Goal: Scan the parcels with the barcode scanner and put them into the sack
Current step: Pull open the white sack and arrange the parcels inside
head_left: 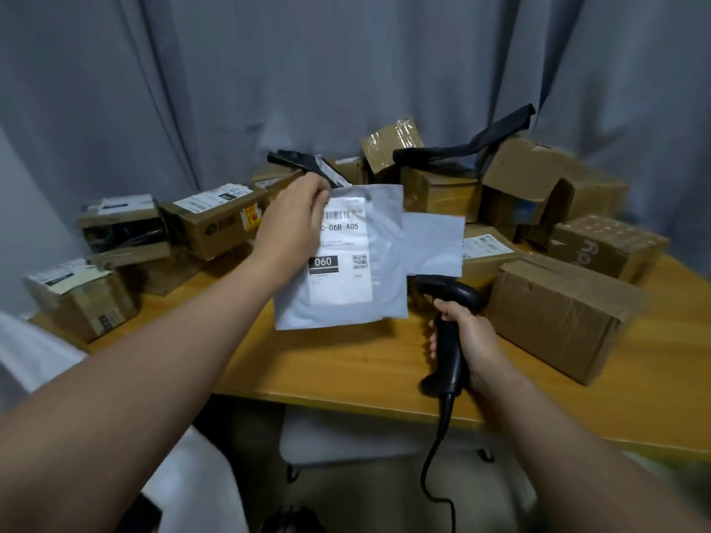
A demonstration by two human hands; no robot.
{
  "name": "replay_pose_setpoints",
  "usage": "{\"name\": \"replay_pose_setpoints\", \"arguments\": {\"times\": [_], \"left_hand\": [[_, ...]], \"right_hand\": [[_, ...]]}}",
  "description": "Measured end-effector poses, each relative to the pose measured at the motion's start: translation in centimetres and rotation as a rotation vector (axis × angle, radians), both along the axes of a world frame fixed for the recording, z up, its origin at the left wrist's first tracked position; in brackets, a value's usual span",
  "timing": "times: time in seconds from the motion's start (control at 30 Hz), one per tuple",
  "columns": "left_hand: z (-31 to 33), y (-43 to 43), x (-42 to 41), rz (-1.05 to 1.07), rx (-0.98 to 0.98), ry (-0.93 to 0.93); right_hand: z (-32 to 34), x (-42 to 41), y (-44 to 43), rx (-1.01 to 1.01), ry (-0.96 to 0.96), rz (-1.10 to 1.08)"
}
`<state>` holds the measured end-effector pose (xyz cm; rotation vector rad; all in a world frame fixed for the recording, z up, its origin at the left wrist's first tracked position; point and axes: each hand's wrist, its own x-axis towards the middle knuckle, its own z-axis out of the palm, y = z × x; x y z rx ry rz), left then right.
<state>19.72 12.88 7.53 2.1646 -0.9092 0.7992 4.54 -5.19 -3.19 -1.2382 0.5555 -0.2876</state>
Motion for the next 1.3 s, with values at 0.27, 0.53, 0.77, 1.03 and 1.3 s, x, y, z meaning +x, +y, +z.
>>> {"name": "replay_pose_setpoints", "arguments": {"times": [0.27,0.53,0.77,1.03,1.3], "left_hand": [[-2.8,1.6,-3.4,-0.179,0.017,0.179],[-3.0,2.8,-5.1,-0.239,-0.08,0.266],[-3.8,6.0,-5.8,-0.17,-0.277,0.378],[-7.8,7.6,-6.6,-0.15,-0.324,0.733],[-9.0,5.9,-6.2,-0.12,-0.599,0.855]], "right_hand": [[0.4,-1.5,2.0,0.175,-0.094,-0.069],[3.1,-1.6,3.7,-0.017,-0.328,0.008],[3.4,0.0,4.2,-0.112,-0.326,0.02],[3.1,0.4,5.0,-0.231,-0.321,-0.092],[0.3,-2.9,7.2,-0.58,-0.356,-0.084]]}}
